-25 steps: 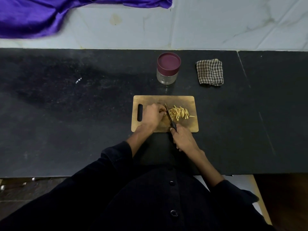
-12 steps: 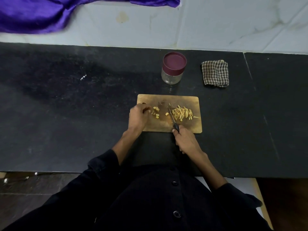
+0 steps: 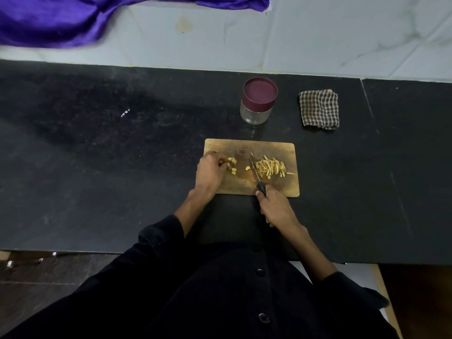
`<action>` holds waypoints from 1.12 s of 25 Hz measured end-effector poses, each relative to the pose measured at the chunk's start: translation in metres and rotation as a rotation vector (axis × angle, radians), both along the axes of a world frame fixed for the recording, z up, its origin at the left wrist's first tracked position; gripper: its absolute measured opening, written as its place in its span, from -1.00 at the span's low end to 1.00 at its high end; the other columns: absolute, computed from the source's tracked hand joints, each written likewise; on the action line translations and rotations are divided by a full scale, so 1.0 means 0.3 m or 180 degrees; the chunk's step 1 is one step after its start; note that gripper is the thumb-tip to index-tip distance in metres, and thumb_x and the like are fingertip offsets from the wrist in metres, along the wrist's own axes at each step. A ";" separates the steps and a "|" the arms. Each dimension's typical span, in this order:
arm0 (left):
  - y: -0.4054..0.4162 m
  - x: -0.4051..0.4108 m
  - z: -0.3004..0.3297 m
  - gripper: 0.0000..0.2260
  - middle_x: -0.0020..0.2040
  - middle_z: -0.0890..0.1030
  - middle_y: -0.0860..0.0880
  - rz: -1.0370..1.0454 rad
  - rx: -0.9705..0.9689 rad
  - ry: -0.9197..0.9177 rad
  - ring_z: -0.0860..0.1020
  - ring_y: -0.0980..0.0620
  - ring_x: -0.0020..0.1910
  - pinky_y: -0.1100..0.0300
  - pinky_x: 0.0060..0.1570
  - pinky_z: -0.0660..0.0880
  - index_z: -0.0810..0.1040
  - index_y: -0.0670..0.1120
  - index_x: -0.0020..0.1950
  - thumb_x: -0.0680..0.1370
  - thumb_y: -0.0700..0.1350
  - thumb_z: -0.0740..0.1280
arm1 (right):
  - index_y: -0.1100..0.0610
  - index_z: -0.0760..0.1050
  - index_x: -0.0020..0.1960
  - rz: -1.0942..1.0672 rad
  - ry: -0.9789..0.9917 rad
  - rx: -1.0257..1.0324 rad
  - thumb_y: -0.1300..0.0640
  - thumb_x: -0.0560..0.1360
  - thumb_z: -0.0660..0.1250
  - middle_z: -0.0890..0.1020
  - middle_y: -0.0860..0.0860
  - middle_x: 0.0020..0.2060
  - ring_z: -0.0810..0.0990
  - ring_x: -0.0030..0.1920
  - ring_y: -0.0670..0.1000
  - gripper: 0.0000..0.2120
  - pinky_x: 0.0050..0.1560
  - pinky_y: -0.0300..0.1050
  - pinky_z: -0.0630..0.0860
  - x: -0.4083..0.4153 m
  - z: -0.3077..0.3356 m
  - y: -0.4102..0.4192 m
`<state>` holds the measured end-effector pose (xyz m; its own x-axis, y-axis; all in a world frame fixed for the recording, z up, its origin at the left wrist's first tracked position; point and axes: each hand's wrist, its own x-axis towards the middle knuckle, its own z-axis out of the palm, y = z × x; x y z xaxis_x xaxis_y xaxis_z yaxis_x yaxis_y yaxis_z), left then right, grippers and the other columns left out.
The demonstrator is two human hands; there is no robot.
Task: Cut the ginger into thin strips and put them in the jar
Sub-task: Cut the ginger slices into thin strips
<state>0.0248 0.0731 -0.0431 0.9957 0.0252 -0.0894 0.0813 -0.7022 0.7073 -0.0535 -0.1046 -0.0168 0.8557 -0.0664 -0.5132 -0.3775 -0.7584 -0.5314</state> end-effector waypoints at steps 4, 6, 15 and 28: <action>0.002 0.003 -0.002 -0.89 -0.02 0.64 0.00 0.0013 0.0038 0.0013 0.60 0.08 -0.07 0.08 0.02 0.58 0.67 -0.07 0.02 0.51 -0.16 0.41 | 0.12 0.41 0.15 0.0024 0.0024 0.0001 0.00 0.67 0.11 0.61 0.14 -0.14 0.65 -0.18 0.18 -0.78 -0.13 0.22 0.63 0.001 0.005 0.000; 0.002 0.009 0.010 -0.83 0.03 0.61 -0.02 -0.0004 0.0045 0.0041 0.59 0.03 -0.02 0.05 0.06 0.57 0.64 -0.07 0.11 0.53 -0.16 0.39 | 0.12 0.41 0.15 0.0029 0.0028 -0.0009 0.00 0.67 0.11 0.61 0.13 -0.14 0.65 -0.19 0.16 -0.78 -0.15 0.20 0.63 0.000 0.007 0.000; -0.003 0.042 0.057 -0.86 0.09 0.55 0.00 -0.0485 0.0385 0.0103 0.55 0.04 0.01 0.07 0.09 0.53 0.64 -0.04 0.03 0.53 -0.22 0.35 | 0.13 0.42 0.14 0.0005 -0.0004 0.0029 -0.01 0.66 0.11 0.62 0.16 -0.12 0.65 -0.17 0.21 -0.77 -0.14 0.23 0.62 -0.001 0.012 0.000; -0.128 0.026 0.084 -0.88 0.06 0.67 -0.04 -0.0482 -0.0310 0.0385 0.60 0.10 0.05 0.23 0.03 0.55 0.66 -0.15 0.04 0.54 -0.22 0.37 | 0.14 0.42 0.10 -0.0104 0.0051 0.0188 0.00 0.66 0.12 0.63 0.18 -0.13 0.62 -0.22 0.20 -0.77 -0.19 0.22 0.61 0.002 0.015 -0.003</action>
